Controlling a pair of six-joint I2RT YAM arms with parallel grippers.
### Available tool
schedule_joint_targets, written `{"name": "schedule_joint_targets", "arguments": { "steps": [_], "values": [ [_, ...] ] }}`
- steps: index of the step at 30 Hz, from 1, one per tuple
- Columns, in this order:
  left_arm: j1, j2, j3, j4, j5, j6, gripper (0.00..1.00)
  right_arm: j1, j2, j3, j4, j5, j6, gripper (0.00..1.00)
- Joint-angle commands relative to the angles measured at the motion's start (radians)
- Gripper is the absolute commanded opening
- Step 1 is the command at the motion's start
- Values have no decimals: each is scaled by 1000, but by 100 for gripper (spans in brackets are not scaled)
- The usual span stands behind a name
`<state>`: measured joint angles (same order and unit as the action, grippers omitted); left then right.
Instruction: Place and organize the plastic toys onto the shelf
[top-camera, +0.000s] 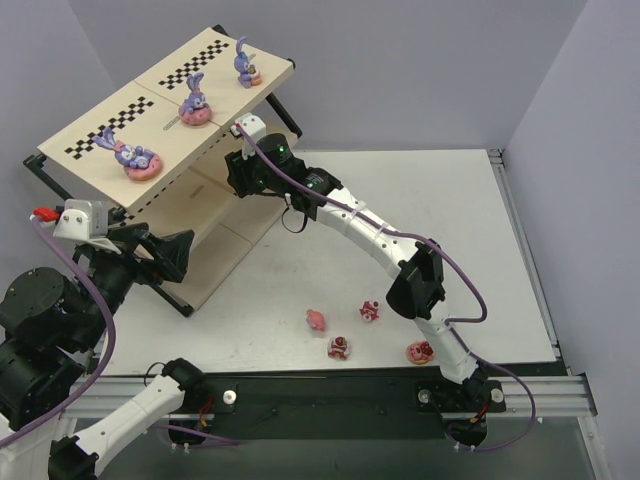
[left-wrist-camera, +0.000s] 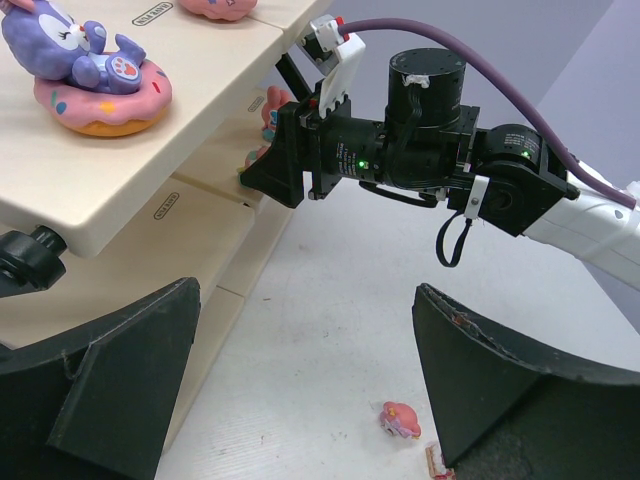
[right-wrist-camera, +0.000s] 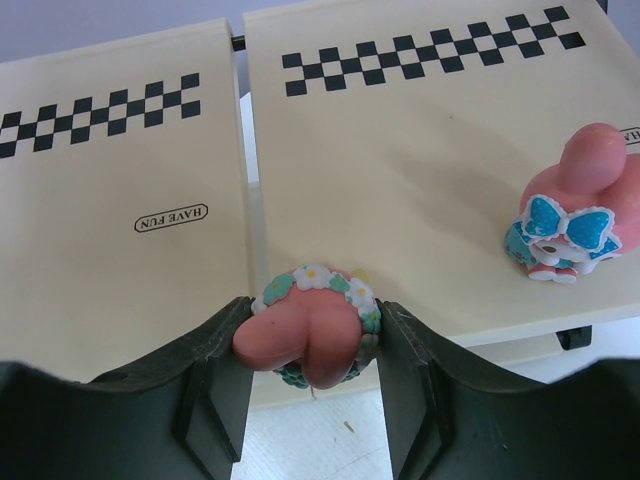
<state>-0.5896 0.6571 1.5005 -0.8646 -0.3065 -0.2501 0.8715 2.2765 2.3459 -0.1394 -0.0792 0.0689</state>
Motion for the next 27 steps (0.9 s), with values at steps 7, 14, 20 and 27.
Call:
{"name": "schedule_joint_targets", "arguments": {
  "steps": [7,14,20,27],
  "values": [
    [-3,-2,17,13,-8,11,97,4,-14,29,32,9,23,33],
    [-3,-4,21,9,-9,12,97,6,-51,-16,58,15,46,14],
    [-3,-8,15,7,-5,9,97,6,-192,-106,11,16,107,0],
    [-3,-30,-3,15,1,2,97,-6,-386,-316,-221,30,180,0]
  ]
}}
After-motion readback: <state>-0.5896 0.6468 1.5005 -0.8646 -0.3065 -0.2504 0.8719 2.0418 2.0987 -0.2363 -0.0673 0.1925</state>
